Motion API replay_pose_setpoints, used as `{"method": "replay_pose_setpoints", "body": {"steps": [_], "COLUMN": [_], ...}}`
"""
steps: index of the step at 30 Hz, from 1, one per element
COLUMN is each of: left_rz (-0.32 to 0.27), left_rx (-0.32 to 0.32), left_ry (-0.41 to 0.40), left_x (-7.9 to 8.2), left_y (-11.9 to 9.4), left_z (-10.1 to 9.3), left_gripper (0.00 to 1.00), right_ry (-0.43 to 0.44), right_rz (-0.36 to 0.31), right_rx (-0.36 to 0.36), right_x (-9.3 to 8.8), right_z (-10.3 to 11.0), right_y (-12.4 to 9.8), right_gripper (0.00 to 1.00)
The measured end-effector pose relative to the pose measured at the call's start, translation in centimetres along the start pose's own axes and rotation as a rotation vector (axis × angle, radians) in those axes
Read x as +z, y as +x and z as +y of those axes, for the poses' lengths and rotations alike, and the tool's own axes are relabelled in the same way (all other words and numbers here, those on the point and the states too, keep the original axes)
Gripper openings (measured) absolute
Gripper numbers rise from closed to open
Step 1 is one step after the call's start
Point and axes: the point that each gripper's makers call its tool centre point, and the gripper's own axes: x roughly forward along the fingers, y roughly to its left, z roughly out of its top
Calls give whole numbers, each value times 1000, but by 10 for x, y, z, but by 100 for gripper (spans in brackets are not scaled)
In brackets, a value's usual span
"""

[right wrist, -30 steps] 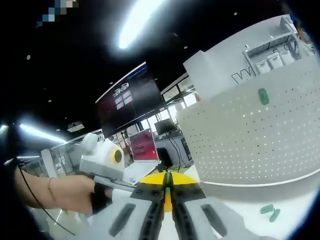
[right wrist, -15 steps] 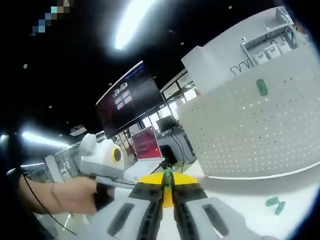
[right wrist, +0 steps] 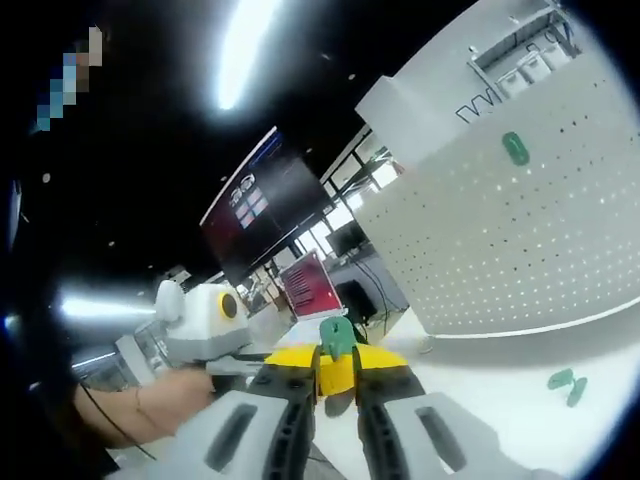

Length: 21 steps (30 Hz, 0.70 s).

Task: Insert the hook assembly into the mounting plate slot until the hook locks in place.

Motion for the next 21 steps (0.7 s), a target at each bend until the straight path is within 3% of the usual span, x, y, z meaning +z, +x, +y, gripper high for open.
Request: {"method": "replay_pose_setpoints", "body": {"steps": [3, 7, 11, 21], "left_rz": [17, 5, -21, -20], "left_rx": [2, 5, 9, 55], "left_ry": [88, 133, 202, 251], "left_x": [-2, 1, 6, 17], "left_y": [2, 2, 1, -1], "left_z": [-5, -11, -13, -11], "left_gripper": [1, 1, 1, 1], "right_ry": [10, 10, 74, -32], "right_rz": [-4, -5, -35, -39], "right_rx": [0, -7, 19, 6], "right_x": [-1, -2, 2, 9], "right_z": [2, 2, 4, 4], "right_y": [0, 2, 3, 7], "right_gripper": [11, 10, 9, 3]}}
